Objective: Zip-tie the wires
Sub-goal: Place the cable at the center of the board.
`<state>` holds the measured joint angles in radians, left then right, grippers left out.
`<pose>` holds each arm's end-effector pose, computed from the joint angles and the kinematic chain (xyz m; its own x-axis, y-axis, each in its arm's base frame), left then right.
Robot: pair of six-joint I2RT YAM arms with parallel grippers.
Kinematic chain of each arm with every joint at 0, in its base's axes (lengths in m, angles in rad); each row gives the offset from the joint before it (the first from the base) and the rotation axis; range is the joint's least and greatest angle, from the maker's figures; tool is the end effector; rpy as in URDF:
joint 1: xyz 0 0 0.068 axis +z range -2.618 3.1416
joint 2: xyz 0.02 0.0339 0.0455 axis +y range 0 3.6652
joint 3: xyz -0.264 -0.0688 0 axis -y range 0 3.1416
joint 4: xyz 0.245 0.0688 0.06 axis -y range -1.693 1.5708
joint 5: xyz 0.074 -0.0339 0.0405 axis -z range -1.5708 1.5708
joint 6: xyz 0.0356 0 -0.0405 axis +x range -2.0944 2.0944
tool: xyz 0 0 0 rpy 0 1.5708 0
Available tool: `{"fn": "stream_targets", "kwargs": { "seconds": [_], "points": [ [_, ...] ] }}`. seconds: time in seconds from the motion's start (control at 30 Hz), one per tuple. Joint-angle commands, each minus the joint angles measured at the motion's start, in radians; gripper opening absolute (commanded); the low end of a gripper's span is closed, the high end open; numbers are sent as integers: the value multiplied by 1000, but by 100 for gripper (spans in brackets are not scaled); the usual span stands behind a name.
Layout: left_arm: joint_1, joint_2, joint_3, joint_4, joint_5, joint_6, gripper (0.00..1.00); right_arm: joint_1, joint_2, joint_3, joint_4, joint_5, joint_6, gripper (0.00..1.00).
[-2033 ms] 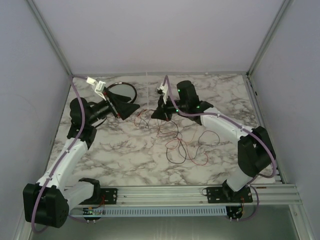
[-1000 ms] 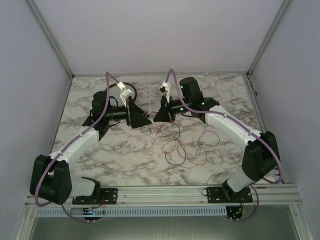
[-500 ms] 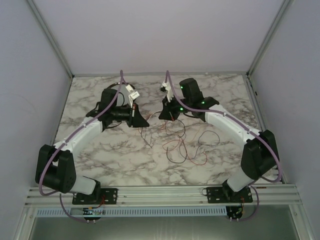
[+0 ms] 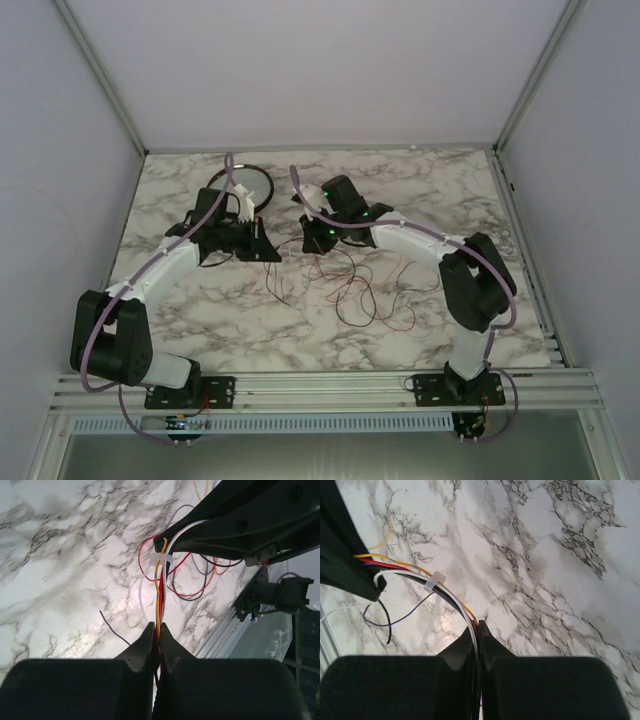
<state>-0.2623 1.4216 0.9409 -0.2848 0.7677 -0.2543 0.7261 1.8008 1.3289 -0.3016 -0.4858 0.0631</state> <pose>0.2810 -0.1010 0.2455 -0.8163 0.0317 -0.5768 0.4803 0.5921 -0.6471 0.2889 0.2788 0.2389 -0.5742 -0.4352 -0.6935 -0.8023 0.4678 0.3707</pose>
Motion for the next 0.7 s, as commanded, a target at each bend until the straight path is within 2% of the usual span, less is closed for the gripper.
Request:
{"fn": "stream_targets", "kwargs": {
  "seconds": [0.0, 0.17, 0.4, 0.67],
  "points": [
    [17, -15, 26, -128, -77, -3, 0, 19, 46, 35, 91, 59, 44, 0],
    [24, 17, 12, -132, -104, -6, 0, 28, 102, 30, 111, 33, 64, 0],
    [28, 111, -32, -75, -144, -8, 0, 27, 154, 31, 131, 112, 88, 7],
    [28, 243, -1, -62, -162, 11, 0, 26, 213, 42, 159, 165, 109, 9]
  ]
}}
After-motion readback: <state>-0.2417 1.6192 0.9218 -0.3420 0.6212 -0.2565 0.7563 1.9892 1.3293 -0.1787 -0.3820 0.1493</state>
